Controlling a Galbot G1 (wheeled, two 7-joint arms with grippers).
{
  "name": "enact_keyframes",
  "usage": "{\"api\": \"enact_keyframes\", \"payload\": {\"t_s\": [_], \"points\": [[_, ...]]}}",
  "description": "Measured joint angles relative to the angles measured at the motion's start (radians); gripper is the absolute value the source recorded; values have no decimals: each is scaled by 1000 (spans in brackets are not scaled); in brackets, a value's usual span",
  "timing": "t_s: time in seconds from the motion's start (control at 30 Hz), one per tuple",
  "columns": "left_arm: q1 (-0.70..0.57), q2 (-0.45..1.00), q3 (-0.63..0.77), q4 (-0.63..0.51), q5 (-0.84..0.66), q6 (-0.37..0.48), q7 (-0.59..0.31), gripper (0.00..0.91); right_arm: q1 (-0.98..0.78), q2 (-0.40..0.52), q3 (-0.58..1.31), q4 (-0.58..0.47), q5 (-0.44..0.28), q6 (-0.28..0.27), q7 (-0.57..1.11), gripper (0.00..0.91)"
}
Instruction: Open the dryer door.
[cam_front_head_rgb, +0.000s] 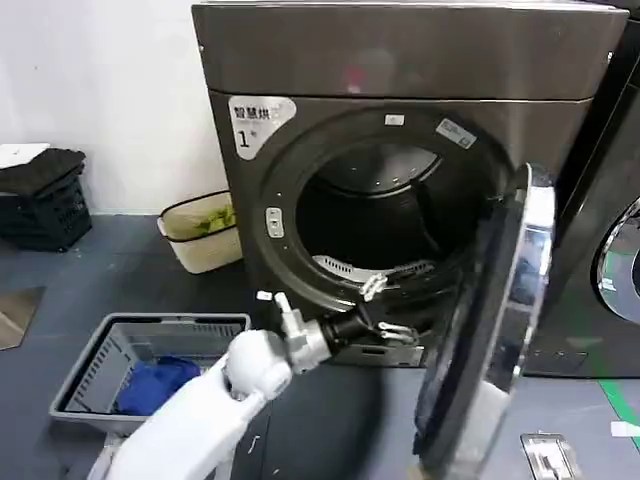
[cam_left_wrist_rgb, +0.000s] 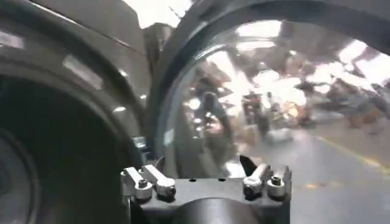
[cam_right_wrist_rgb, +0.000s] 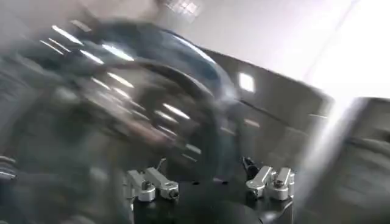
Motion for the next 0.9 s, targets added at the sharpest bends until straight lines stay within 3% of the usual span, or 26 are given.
{"api": "enact_keyframes", "payload": {"t_s": [0.23, 0.47, 0.63, 0.83, 0.9], "points": [[-63, -69, 89, 60, 5, -4, -3, 907, 29, 101, 134, -15, -213, -130, 344, 907], [-108, -148, 154, 117, 23, -1, -17, 907, 43, 180, 228, -26, -287, -211, 578, 907], [-135, -207, 184, 155, 44, 11, -33, 907, 61, 221, 263, -33, -362, -304, 745, 907], [-170, -277, 216, 209, 72, 19, -53, 907, 83, 242, 305, -53, -426, -457, 921, 907], [-180, -297, 226, 229, 81, 21, -61, 907, 87, 244, 321, -65, -450, -471, 951, 907]]}}
